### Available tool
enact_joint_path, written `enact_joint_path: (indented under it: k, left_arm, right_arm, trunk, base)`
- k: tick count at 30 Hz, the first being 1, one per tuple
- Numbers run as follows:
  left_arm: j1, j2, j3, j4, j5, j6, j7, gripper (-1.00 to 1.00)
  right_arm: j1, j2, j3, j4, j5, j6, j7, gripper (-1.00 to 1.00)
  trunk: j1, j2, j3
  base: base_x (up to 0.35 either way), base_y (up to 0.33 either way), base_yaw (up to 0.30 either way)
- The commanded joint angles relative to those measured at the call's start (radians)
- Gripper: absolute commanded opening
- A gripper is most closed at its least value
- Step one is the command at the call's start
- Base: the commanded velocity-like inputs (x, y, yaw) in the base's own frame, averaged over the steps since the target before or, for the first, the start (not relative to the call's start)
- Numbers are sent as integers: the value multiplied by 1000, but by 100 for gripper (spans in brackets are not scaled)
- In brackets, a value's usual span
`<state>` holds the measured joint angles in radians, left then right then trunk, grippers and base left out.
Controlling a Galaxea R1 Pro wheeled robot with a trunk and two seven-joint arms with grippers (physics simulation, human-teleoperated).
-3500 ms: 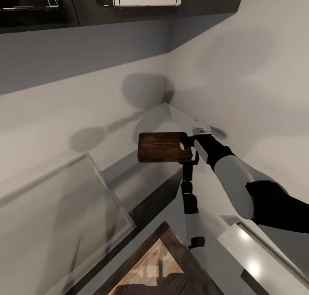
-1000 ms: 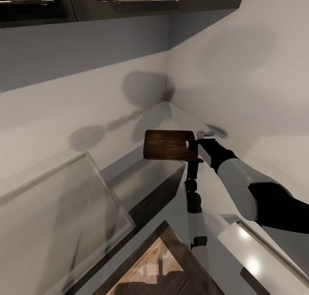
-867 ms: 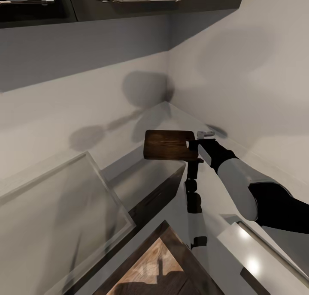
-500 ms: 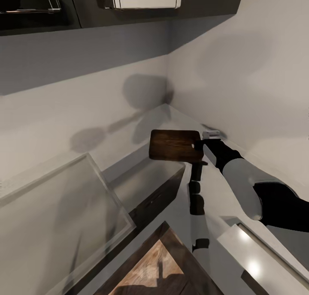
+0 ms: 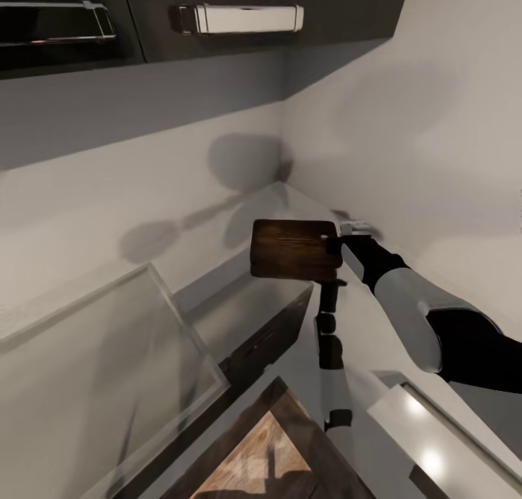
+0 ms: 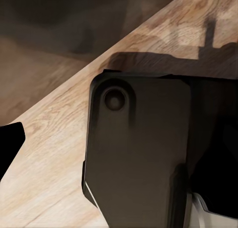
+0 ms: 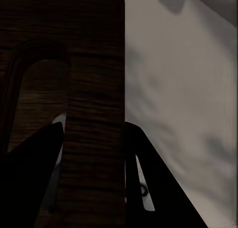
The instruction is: In the kitchen, take the Vidalia onion out of the sink, dice it on the chopping board with the paring knife, put the diced onion into the bowl on the countertop, then place both the paring knife and the chopping board into the sink.
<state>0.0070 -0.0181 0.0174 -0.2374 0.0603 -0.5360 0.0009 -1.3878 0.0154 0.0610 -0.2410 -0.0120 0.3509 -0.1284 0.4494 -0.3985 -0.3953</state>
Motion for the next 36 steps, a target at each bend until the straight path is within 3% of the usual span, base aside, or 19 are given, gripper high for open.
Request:
enact_joint_path:
  k: [1,14,26,36]
  left_arm:
    - [1,0,1,-2,4,-1,-1,100]
    - [1,0,1,0,6,-1,-1,100]
    - [1,0,1,0,7,-1,-1,100]
    - [1,0,1,0,7,-1,-1,100]
  right_arm:
    - [0,0,6,-1,-2,6,-4,-100]
    - [0,1,6,-1,-2,7,-3,-100]
    - [0,0,5,-1,-3,8,-2,-100]
    - [-1,1,6,0,-3,8,-2,-100]
  trunk:
    - [1,-2,0]
    - [1,-2,20]
    - [1,-2,22]
    - [1,-2,22]
  base:
    - [0,0,0]
    - [0,0,0]
    - [-7,0,0]
    - [-249,0,0]
